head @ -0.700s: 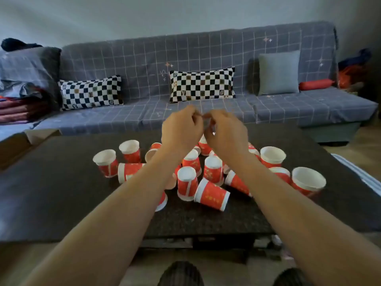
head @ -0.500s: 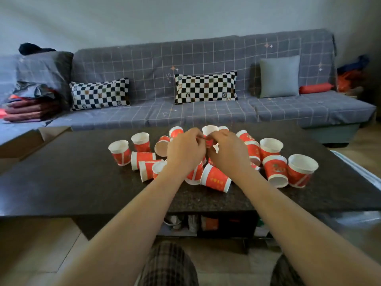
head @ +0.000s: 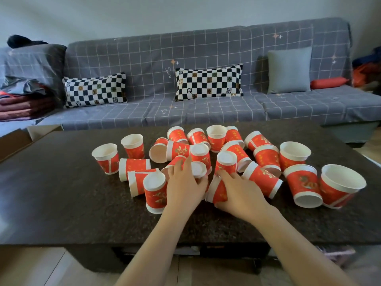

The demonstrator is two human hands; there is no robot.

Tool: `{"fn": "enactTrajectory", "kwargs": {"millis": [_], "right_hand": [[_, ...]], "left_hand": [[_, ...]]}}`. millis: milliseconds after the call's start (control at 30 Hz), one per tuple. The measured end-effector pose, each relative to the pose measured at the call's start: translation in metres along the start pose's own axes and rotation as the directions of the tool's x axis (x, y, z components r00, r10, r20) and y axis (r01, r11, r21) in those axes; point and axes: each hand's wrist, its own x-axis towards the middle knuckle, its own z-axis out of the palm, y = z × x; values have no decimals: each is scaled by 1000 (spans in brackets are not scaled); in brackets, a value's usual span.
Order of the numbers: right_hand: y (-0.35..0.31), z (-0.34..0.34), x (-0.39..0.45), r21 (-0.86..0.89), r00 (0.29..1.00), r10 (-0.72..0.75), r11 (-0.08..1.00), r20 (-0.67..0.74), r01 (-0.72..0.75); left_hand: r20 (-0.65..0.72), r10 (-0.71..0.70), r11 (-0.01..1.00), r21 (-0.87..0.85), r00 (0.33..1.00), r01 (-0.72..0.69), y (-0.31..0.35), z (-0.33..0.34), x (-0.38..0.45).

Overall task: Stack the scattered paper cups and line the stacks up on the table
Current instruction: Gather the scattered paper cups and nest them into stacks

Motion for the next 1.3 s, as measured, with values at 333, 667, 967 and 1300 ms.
{"fn": "enactTrajectory", "kwargs": {"millis": [333, 667, 967, 1300], "right_hand": [[21, -14, -16, 228, 999, -41, 973, -3, 41], [30, -11, -29, 228, 1000, 4, 974, -9, -2], [21, -1, -24, 243, 988, 94, 968, -121, -62], [40, -18, -39, 354, 930, 302, 910, -211, -215]], "left_hand": [[-14, 310, 947, 99, 951, -307, 5, -4, -4], [152, 330, 940, -143, 932, -309, 2, 0, -9], [331, 166, 854, -520, 929, 33, 42, 11, -11], [177, 141, 924, -376, 974, -66, 70, 33, 38]]}}
